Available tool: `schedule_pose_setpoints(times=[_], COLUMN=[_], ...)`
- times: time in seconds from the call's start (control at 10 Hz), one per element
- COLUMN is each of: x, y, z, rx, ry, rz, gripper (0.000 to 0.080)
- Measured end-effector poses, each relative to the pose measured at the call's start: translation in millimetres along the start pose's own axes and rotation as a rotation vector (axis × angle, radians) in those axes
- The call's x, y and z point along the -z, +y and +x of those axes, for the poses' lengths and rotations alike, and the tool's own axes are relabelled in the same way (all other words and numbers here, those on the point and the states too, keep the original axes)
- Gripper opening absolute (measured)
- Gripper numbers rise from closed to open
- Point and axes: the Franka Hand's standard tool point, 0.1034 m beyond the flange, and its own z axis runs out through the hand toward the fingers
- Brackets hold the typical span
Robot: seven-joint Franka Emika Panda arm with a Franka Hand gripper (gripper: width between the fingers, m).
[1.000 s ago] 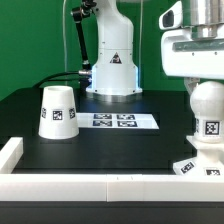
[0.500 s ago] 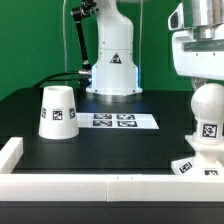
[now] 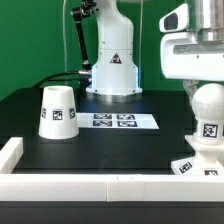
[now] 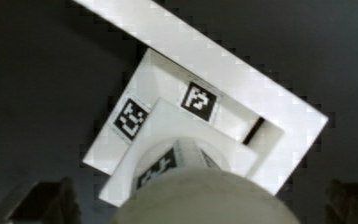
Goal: Assemble lamp
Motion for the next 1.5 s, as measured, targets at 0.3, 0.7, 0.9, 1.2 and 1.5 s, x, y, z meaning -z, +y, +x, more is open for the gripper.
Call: schedule_pose_setpoints(times=[0.3, 0.7, 0.9, 1.2, 1.5], x=[-0.2, 1.4, 2.9, 3.4, 3.1], y=[0.1, 1.5, -0.3, -1.2, 0.3], z=[0.3, 5.9, 6.8, 8.1, 10.2], rx=[0.207, 0.662, 0.852, 1.112, 1.280], ry=[0.000, 0.018, 0.029, 0.026, 0.022], rz=[0.000, -0.022, -0.039, -0.061, -0.070], gripper=[0.0698, 0.0698, 0.0698, 0.0698, 0.0698])
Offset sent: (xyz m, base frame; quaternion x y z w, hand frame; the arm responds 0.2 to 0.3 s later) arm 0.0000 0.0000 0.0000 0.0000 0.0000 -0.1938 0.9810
